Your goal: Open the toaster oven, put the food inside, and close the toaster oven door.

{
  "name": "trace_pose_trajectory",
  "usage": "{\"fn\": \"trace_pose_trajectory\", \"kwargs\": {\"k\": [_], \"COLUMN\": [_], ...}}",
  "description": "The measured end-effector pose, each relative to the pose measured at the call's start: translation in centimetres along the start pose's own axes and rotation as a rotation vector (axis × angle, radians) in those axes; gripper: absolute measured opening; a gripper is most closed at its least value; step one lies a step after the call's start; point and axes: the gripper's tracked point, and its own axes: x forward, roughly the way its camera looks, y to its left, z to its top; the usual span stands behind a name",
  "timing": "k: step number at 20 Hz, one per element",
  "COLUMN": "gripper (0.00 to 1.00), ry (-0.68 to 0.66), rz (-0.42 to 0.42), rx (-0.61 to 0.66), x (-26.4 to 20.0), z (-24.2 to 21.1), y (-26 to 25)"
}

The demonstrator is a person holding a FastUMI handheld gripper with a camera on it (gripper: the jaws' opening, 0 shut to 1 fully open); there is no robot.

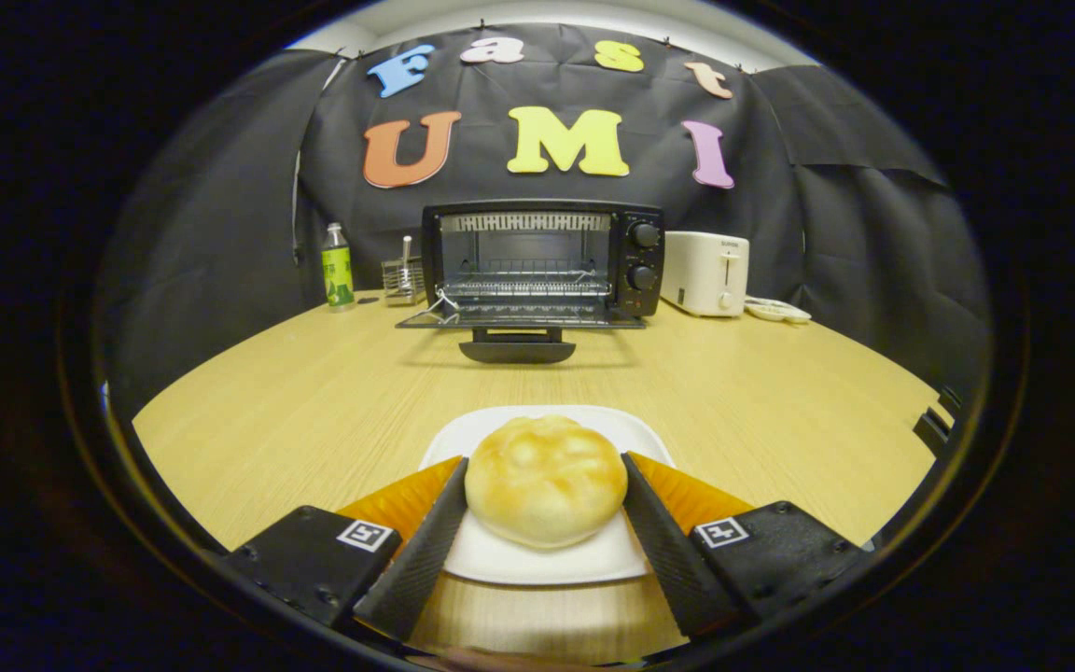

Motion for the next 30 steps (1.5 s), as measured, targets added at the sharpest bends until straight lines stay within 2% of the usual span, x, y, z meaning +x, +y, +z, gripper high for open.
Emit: {"fn": "trace_pose_trajectory", "kwargs": {"k": [3, 8, 14, 16, 24, 30], "gripper": [0.98, 0.92, 0.88, 0.86, 0.85, 0.85], "ry": [-0.028, -0.156, -0.214, -0.23, -0.184, -0.186], "rz": [-0.012, 0.028, 0.071, 0.113, 0.226, 0.197], "rx": [-0.005, 0.026, 0.123, 0.18, 0.478, 0.56], "x": [-0.3, -1.0, -0.1, 0.7, 7.8, 15.0], "z": [1.5, 7.3, 13.3, 15.1, 18.7, 20.2], "y": [-0.2, 1.1, 2.4, 3.2, 4.7, 3.3]}}
